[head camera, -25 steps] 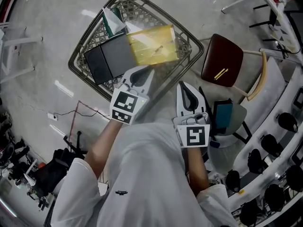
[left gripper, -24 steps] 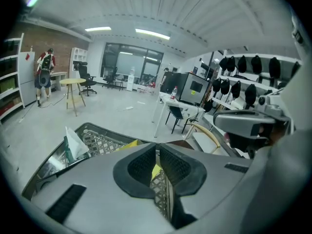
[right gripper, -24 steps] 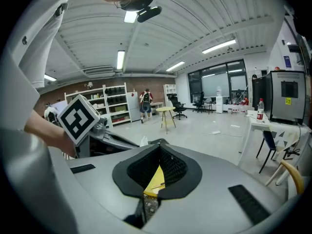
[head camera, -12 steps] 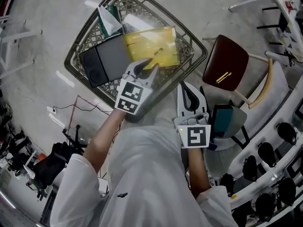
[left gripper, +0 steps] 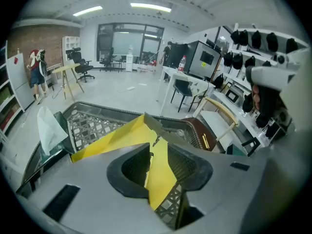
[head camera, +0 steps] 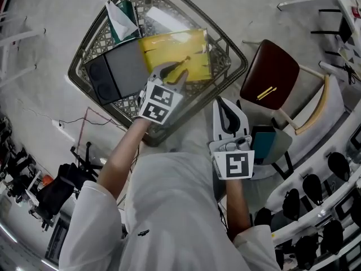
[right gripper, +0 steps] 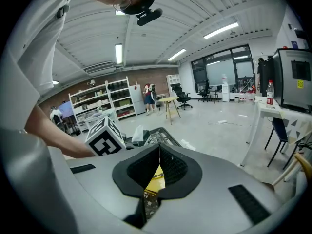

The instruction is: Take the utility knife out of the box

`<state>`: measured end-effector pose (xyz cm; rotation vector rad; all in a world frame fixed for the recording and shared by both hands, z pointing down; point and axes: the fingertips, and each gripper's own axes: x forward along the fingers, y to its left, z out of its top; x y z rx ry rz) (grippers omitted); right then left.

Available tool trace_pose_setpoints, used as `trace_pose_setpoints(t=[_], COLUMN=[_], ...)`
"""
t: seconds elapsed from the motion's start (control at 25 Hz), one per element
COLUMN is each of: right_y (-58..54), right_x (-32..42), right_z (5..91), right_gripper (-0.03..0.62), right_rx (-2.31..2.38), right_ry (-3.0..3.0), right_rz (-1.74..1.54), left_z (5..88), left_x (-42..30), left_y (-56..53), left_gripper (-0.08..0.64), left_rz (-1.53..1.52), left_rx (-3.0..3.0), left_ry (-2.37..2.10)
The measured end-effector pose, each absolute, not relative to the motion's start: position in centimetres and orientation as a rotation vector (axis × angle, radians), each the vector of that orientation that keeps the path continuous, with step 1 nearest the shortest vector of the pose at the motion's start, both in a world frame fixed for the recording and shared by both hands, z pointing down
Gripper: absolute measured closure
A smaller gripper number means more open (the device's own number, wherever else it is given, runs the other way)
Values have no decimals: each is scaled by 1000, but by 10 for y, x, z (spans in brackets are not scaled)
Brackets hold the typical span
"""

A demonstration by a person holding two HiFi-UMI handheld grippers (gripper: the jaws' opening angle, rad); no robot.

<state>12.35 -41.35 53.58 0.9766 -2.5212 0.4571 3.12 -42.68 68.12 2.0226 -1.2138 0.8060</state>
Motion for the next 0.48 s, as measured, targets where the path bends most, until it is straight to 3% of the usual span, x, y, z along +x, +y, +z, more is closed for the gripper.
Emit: trace_pose_setpoints(t=[0.48], right_y=[-423], right_x=[124], right_z=[566], right_gripper=[592], right_rx=[953], right_ry=[-2510], right_rz=[523], left_z=[762], left_x=[32], left_y=[-423], left_gripper=[451], left_rz=[1082], left_rx=[1944], left_ry=[-1075])
